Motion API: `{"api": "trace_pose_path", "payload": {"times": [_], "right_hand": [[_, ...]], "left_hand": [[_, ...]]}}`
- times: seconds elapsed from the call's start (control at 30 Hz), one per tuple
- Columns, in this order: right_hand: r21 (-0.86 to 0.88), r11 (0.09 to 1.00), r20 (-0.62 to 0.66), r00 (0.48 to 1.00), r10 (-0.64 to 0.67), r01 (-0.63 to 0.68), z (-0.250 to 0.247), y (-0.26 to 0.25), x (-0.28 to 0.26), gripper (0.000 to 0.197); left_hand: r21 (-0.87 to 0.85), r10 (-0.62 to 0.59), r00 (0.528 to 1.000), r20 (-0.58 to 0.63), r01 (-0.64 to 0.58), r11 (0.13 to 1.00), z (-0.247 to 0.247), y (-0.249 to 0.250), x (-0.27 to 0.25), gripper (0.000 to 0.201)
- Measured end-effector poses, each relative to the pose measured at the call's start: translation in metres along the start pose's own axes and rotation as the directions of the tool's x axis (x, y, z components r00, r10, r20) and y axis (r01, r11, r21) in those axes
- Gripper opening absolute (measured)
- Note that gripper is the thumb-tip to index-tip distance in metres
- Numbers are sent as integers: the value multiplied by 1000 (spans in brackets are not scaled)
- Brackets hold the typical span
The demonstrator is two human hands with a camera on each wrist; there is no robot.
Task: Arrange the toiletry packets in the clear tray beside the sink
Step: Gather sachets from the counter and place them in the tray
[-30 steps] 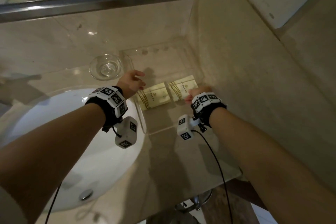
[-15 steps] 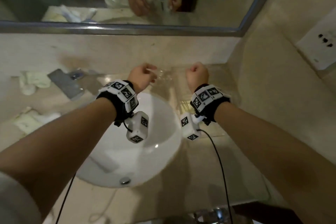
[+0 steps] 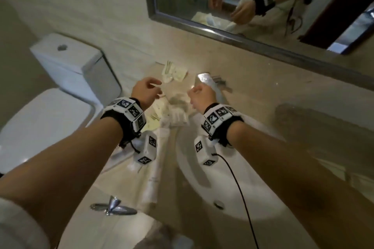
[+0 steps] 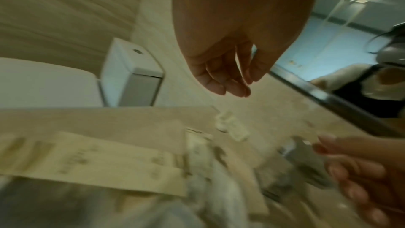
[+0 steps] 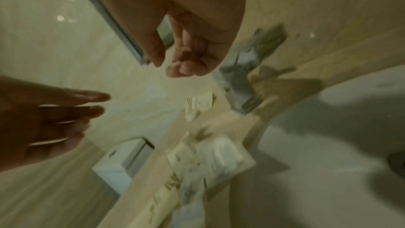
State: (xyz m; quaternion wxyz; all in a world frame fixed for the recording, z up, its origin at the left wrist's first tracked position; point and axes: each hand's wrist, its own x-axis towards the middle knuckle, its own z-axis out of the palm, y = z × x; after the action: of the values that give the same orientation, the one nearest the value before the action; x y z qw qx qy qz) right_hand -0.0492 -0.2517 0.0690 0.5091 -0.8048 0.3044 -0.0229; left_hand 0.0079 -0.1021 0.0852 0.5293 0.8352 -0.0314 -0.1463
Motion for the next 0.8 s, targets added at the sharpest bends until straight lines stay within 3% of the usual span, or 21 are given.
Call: {"api": "trace_pose_path", "payload": {"times": [0.07, 0.27, 0.53, 0.63, 0.8], "right_hand": [[-84, 996, 41, 999, 31, -27, 23, 3, 6, 9], [-350, 934, 90, 991, 103, -65, 82, 12, 29, 43], [-666, 746, 50, 997, 55, -8, 131, 24, 60, 68], [-685, 727, 49, 993, 109, -46, 139, 24, 68, 73], [-639, 769, 123, 984, 129, -21, 142, 21, 83, 62]], "left_hand": [[56, -57, 998, -27, 59, 997, -21, -28, 10, 28], [139, -187, 982, 26, 182, 973, -59, -92, 36, 30], [204, -260, 963, 68, 242, 949, -72, -133, 54, 25], [186, -262, 961, 86, 243, 952, -74, -133, 62, 24], [165, -241, 967, 89, 224, 961, -64, -127, 76, 20]]}}
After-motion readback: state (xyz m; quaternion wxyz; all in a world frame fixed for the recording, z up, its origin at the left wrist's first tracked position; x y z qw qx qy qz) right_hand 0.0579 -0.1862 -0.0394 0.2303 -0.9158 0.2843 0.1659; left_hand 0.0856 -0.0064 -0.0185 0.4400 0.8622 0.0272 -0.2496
